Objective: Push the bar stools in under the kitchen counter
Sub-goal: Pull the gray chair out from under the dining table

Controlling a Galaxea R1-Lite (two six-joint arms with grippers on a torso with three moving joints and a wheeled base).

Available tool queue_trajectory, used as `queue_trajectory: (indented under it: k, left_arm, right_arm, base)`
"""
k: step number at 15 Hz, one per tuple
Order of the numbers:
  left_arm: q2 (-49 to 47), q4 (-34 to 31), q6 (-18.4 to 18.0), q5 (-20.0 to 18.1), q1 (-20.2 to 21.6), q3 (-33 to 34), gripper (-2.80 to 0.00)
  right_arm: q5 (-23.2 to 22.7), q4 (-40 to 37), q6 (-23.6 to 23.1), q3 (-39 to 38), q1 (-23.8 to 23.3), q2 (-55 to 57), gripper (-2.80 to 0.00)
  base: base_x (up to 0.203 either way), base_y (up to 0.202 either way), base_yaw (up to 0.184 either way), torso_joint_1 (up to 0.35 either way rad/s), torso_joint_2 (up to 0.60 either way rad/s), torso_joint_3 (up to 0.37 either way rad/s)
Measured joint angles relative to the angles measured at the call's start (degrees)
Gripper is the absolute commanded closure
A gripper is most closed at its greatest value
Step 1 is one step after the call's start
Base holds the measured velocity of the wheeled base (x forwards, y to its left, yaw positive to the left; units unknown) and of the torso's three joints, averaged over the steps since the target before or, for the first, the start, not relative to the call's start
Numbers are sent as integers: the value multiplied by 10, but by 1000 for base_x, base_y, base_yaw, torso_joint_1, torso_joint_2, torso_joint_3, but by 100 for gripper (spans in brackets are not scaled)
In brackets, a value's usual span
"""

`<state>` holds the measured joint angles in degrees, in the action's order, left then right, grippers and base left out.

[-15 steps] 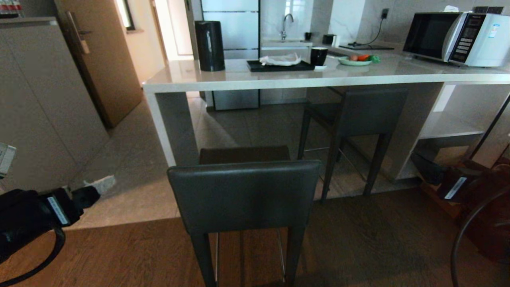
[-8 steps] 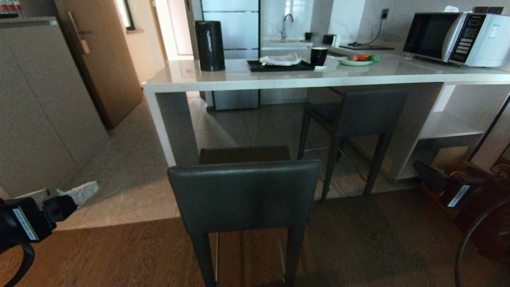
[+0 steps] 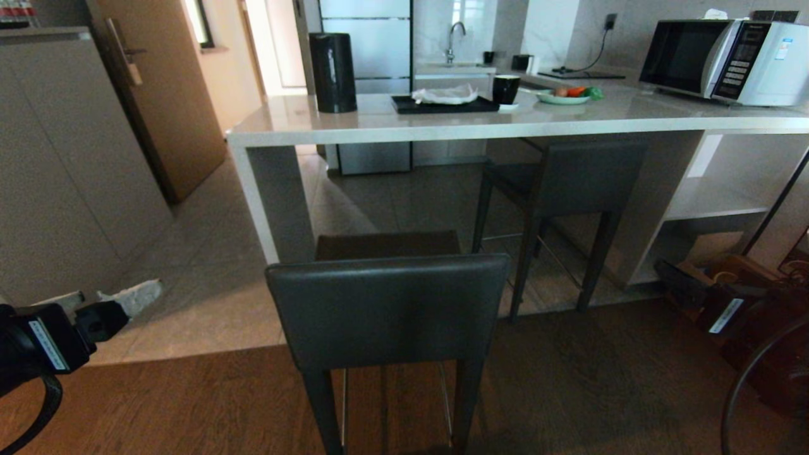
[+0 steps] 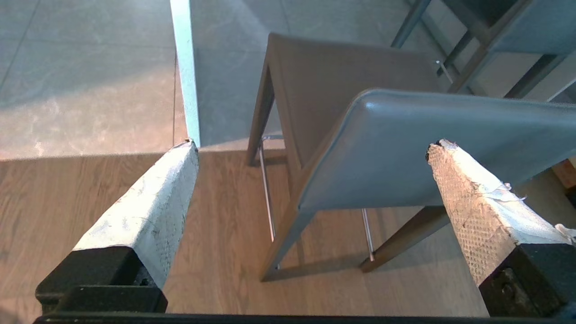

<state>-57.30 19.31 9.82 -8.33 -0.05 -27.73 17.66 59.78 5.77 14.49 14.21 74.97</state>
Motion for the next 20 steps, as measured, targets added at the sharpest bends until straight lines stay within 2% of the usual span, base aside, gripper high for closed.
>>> queue_trajectory:
  k: [8,20]
  left_arm:
    - [-1,2,-1,-1,-1,4,-280]
    - [31,-1,-2,0,-4,14,-280]
  right_arm:
    - [0,0,0,0,0,2,-280]
    - [0,0,-2,0,0,-8,-280]
  base:
    - [171,0,0,5,0,1]
    - [5,0,0,1,1,0]
